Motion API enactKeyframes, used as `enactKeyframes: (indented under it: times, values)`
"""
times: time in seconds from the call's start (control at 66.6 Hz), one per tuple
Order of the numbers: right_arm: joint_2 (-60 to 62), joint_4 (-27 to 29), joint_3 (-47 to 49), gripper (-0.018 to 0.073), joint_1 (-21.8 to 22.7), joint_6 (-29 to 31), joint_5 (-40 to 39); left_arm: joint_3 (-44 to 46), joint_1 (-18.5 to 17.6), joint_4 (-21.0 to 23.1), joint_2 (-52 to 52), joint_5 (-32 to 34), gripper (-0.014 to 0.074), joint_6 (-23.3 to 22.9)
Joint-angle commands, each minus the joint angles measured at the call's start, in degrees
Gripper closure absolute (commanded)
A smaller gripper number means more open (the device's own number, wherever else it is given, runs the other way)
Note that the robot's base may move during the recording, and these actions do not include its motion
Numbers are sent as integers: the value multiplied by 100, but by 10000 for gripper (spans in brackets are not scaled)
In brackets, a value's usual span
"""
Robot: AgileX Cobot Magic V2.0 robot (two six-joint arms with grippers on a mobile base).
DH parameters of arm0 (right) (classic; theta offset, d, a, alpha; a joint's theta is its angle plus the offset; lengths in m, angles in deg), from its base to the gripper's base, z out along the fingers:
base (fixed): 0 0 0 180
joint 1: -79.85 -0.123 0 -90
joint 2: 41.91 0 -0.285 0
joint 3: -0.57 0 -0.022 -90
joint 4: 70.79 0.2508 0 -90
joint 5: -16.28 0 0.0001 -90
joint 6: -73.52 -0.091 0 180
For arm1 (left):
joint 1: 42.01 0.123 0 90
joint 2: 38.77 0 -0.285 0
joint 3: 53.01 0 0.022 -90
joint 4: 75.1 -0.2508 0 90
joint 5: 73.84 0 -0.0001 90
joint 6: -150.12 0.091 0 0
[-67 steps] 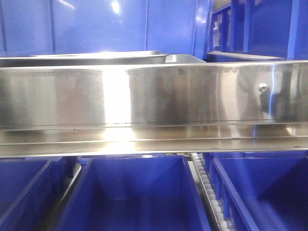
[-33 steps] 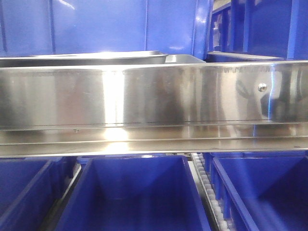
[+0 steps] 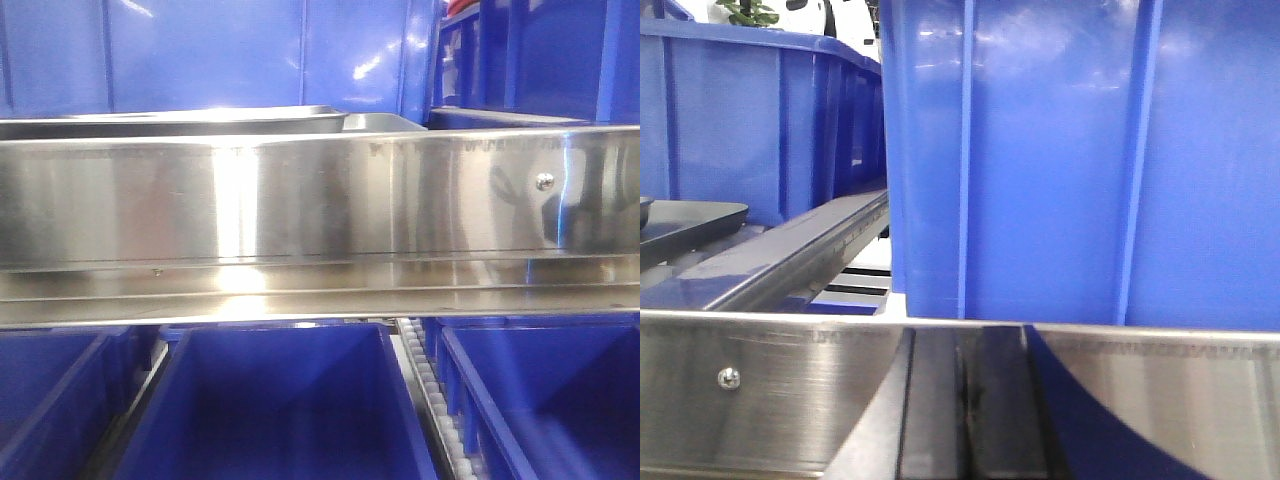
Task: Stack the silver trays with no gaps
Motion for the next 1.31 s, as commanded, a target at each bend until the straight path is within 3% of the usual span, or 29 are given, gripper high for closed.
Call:
enactKeyframes:
  times: [0.0,0.09,0.225,0.345,0.465,0.675,0.78,0.99,1.29]
  values:
    - [29,6,3,577,15,43,-89,-142,429,736,216,62,592,1457]
    - [29,6,3,577,15,43,-89,-461,1234,1840,491,62,592,2635]
    - [29,6,3,577,15,43,-89,-979,2278,2940,949,62,592,3296]
    - [29,6,3,577,15,43,-89,-1408,3027,3063,1385,47,592,3396]
    - [29,6,3,577,15,43,-89,-1740,3490,3064,1828,-130,592,3396]
    - [29,6,3,577,15,43,-89,-2149,3494,2939,1909,-554,592,3396]
    - [29,6,3,577,15,43,-89,-2323,3409,2772,1909,-321,592,3396]
    - [29,6,3,577,15,43,-89,-2766,3398,2772,1909,910,592,3396]
    - [29,6,3,577,15,43,-89,-2766,3398,2558,1909,829,592,3396]
